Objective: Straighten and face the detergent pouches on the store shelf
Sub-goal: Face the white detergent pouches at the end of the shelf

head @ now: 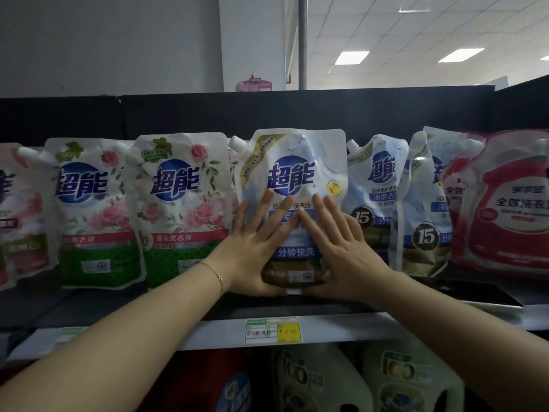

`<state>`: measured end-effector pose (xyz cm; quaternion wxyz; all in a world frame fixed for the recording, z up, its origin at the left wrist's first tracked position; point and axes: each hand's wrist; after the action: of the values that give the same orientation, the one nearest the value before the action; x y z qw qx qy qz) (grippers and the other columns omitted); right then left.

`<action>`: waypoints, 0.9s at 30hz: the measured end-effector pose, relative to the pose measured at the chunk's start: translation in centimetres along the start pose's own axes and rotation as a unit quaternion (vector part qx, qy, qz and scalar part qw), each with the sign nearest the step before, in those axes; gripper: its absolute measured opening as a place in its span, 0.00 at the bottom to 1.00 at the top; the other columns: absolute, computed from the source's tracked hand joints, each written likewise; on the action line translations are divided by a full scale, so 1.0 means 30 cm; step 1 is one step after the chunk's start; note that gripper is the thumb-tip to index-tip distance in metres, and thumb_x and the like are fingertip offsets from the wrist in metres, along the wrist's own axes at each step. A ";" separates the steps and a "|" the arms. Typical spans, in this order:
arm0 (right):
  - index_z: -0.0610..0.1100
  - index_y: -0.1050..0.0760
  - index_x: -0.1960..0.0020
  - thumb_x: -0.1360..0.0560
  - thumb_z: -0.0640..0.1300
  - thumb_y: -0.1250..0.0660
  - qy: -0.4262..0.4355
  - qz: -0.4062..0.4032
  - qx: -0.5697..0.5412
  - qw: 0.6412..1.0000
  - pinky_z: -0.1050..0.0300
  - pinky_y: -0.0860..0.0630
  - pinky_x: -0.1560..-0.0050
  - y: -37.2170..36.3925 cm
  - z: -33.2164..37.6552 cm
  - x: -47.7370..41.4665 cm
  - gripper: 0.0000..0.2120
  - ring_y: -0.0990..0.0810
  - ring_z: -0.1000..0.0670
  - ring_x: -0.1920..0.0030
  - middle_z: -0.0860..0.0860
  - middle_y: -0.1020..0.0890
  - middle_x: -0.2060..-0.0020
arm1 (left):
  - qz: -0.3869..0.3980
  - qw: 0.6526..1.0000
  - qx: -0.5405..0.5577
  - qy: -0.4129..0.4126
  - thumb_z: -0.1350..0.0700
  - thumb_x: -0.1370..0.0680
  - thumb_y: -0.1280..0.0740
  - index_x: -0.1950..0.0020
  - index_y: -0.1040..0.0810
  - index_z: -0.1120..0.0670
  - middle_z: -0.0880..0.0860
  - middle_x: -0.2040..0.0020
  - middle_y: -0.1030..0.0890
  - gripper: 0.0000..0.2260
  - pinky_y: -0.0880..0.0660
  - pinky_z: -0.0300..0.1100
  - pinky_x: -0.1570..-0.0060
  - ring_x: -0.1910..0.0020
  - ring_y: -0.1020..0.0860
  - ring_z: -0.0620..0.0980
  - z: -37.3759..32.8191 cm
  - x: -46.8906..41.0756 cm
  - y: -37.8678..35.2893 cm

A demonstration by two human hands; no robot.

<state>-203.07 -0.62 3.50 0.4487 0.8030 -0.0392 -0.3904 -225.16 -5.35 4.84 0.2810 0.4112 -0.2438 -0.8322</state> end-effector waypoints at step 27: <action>0.54 0.82 0.30 0.35 0.74 0.35 -0.070 0.069 0.029 0.995 0.42 0.66 0.29 -0.021 0.010 -0.057 0.61 0.81 0.46 0.31 0.48 0.80 0.32 | 0.063 0.995 -0.020 0.078 0.28 0.36 0.33 0.27 0.75 0.50 0.52 0.28 0.77 0.60 0.70 0.56 0.31 0.30 0.77 0.57 -0.005 -0.023 -0.030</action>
<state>-204.64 0.24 3.96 0.4470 0.7817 -0.1378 -0.4125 -224.92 -4.27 4.56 0.3592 0.4535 -0.2300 -0.7826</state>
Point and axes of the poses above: each hand's wrist, its own x-axis away from the middle knuckle, its own y-axis out of the back of the hand, z = x × y
